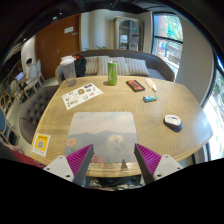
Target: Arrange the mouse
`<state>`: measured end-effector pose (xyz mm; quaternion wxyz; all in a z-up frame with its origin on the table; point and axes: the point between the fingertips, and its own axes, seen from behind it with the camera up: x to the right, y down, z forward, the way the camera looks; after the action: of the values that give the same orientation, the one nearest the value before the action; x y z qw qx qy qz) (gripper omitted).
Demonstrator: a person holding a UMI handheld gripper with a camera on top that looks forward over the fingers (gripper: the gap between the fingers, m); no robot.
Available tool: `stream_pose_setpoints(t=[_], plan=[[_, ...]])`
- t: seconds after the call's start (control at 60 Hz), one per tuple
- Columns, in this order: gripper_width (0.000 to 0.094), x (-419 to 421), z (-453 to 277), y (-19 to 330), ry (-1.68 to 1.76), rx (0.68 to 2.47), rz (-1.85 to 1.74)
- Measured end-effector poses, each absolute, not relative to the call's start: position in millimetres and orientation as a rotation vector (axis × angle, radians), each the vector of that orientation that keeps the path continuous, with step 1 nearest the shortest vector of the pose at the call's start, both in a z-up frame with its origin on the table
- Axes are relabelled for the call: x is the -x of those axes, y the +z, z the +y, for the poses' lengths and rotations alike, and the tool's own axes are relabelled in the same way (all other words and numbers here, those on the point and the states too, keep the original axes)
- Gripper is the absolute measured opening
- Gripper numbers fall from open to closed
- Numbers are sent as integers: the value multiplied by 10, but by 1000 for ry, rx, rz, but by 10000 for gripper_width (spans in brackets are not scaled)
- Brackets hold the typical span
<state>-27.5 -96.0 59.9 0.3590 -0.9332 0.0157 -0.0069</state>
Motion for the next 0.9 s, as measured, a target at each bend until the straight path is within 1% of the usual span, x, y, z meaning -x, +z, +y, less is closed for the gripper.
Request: stream_pose_setpoints(t=[0.117,0.133,0.167,0.25,0.483,0.583,0.683,0.75,0.817,0.85,0.9], plan=[[848,83,-1029,525,-29,2359,77],[847,80,-885,522,-32,2353,87],[845,-52,-1025,446,-38,2344,97],[844,-335,-1036,334,-64,2328,114],[840,-1776,-1004,210,-269,2289,152],[836,-2291,-839,111,-289,2286,132],[828,-2597,-586,-30,-235,2291,93],[827,-2712,-402,-120,-192,2290,61],[814,-2783,-184,-118,-142,2265,51],[830,-2791,-102,-136,-116,2264,42],[829,-2798,15,-147,-76,2261,45]])
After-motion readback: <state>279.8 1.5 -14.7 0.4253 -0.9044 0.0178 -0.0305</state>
